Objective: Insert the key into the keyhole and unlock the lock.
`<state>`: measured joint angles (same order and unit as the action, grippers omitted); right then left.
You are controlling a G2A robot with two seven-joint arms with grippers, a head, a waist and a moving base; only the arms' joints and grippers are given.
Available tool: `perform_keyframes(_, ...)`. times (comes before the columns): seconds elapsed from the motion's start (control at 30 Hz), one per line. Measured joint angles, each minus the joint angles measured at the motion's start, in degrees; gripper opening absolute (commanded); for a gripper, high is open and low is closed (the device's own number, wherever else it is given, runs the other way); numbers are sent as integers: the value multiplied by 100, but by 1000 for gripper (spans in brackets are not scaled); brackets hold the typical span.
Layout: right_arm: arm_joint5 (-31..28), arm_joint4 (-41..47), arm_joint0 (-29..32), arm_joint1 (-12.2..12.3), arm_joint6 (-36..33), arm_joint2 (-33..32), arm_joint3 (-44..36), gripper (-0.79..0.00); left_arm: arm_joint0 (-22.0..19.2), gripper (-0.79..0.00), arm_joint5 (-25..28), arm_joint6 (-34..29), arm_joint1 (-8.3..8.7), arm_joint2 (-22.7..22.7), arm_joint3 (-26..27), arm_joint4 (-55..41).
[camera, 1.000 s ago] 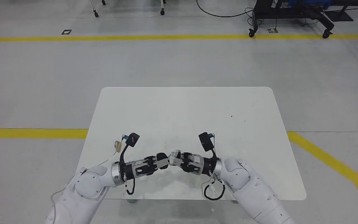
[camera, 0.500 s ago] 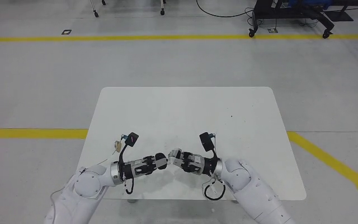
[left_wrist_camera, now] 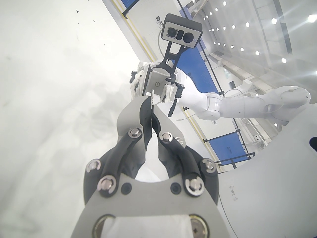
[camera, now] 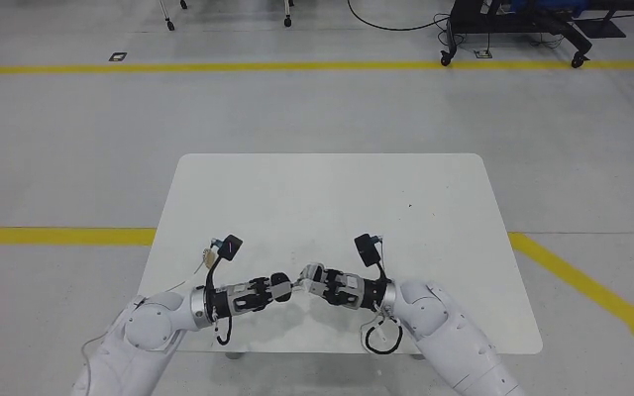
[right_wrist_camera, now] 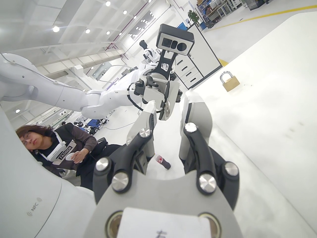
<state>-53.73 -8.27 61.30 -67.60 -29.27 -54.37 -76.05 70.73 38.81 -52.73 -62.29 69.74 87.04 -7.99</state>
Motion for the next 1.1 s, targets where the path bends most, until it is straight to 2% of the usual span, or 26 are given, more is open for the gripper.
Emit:
perform_keyframes(0.07, 49, 50, -26, 1, -85, 28, 4, -610, -7, -785, -28, -2, 2, -41, 5, 39)
perform_keyframes(0.17, 81, 117, -47, 4, -148, 45, 12, -785, -25, -785, -41, 41, 2, -87, 0, 83)
perform_keyframes(0.6, 191, 371, -56, 33, -354, 62, 9, -785, -17, -785, -35, 173, 37, -70, -44, -48)
perform_keyframes(0.63, 197, 379, -58, 34, -365, 64, 7, -785, -11, -668, -47, 189, 40, -67, -43, -58)
perform_keyframes(0.67, 199, 392, -59, 35, -375, 66, 5, -785, -6, 0, -65, 199, 43, -65, -40, -63)
perform_keyframes(0.93, 160, 480, -70, 42, -358, 46, 26, -785, 35, 0, -103, 137, 90, 47, -50, -138)
perform_keyframes(1.03, 93, 539, -70, 52, -305, -9, 57, -785, 121, 0, -66, 78, 148, 306, -51, -382)
perform_keyframes(1.1, 54, 549, -62, 63, -185, -103, 89, -785, 220, 0, -80, -84, 228, 657, -30, -504)
